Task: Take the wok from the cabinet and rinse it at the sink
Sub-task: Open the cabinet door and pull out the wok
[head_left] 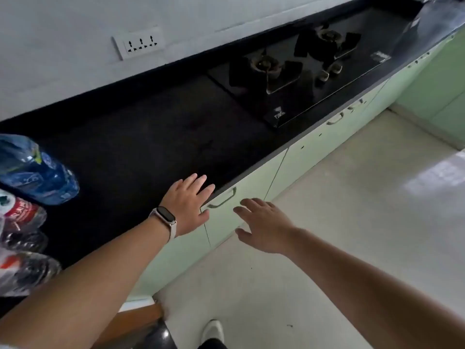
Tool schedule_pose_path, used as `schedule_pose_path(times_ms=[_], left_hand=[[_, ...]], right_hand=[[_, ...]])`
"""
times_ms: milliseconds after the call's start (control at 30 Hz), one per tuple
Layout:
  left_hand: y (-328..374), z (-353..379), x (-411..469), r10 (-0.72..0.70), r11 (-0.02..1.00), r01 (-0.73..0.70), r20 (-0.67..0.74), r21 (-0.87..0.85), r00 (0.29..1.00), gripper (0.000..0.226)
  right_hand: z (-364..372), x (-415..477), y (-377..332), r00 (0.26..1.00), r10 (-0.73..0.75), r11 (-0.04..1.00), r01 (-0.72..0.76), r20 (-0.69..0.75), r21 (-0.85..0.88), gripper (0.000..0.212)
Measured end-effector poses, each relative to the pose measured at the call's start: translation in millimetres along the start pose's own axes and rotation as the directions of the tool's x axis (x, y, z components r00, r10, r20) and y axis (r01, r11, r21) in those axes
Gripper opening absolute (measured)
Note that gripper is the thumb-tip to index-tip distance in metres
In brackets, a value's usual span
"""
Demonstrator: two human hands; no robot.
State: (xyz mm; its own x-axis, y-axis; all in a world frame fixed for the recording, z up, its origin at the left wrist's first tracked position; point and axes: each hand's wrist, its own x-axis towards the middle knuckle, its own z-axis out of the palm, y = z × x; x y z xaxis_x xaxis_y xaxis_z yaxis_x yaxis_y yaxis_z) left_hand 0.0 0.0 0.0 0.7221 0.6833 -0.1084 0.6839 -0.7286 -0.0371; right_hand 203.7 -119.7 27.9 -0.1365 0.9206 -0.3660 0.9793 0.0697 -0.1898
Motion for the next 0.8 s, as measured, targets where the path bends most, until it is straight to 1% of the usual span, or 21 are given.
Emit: schedule_pose_path(times_ms=[33,100,200,333,433,533,600,733,800], left_hand=[[0,8,6,0.002,1.0,-0.002,0.014,0.003,1.0,0.066],[0,25,16,-0.01,1.0,0.01,-0.026,-0.014,1.0,0.067],[4,46,19,-0.009,1.0,0.009,-0.086,-0.006,0.996,0.068],[1,59,22,0.0,0.999,0.007,-0.163,0.045,0.987,0.066],[2,66,22,0.028,0.993,0.001,-0.251,0.115,0.967,0.062],[2,70,24,0.027,0.991,0.019,-0.329,0.136,0.944,0.059],[4,70,25,-0.004,0.991,0.048,-0.331,0.125,0.944,0.058],[6,73,24,-0.034,0.99,0.079,-0.346,0.116,0.938,0.059],[8,75,24,-0.036,0.986,0.092,-0.355,0.142,0.934,0.059]], right_hand=[[11,10,5,1.0,-0.021,1.0,0.021,-0.015,-0.02,0.062],[31,29,15,0.998,-0.043,0.997,0.041,-0.043,-0.059,0.061],[60,55,21,0.993,-0.076,0.995,0.07,-0.087,-0.068,0.062],[84,91,29,0.956,-0.16,0.983,0.131,-0.247,-0.129,0.06],[102,114,31,0.908,-0.23,0.967,0.171,-0.351,-0.191,0.054],[120,134,36,0.871,-0.256,0.956,0.163,-0.419,-0.244,0.048],[134,143,38,0.846,-0.261,0.957,0.166,-0.464,-0.236,0.045],[159,156,50,0.732,-0.297,0.954,0.209,-0.613,-0.213,0.038],[165,158,54,0.708,-0.306,0.952,0.213,-0.637,-0.22,0.035]])
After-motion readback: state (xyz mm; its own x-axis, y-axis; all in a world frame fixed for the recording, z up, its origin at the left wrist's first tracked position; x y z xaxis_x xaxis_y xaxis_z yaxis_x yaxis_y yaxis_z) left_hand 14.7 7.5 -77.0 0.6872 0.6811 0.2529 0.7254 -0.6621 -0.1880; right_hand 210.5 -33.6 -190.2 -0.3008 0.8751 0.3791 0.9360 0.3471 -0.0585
